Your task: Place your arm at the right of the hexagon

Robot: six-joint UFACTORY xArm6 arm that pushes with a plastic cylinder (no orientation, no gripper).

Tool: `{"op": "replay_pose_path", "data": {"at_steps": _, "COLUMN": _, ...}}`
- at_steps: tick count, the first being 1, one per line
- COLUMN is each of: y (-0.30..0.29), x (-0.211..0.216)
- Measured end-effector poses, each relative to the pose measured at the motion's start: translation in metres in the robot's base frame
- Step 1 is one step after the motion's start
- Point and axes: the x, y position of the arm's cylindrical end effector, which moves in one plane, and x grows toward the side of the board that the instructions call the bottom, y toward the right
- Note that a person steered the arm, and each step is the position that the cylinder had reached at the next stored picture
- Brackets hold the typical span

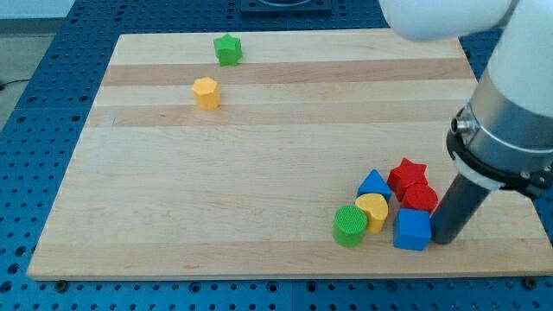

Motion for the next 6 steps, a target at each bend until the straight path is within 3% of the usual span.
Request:
{"op": "replay_pose_path", "data": {"at_steps": 1, "y": 0.018, "x": -0.005}}
{"op": "replay_pose_path", "data": {"at_steps": 3, "y": 0.012, "x": -0.114}}
{"op": "replay_pose_path", "data": {"at_steps": 5, "y": -0.155, "x": -0.231}}
{"op": "replay_pose_path", "data": {"at_steps": 6, "y": -0.211, "x": -0.248}}
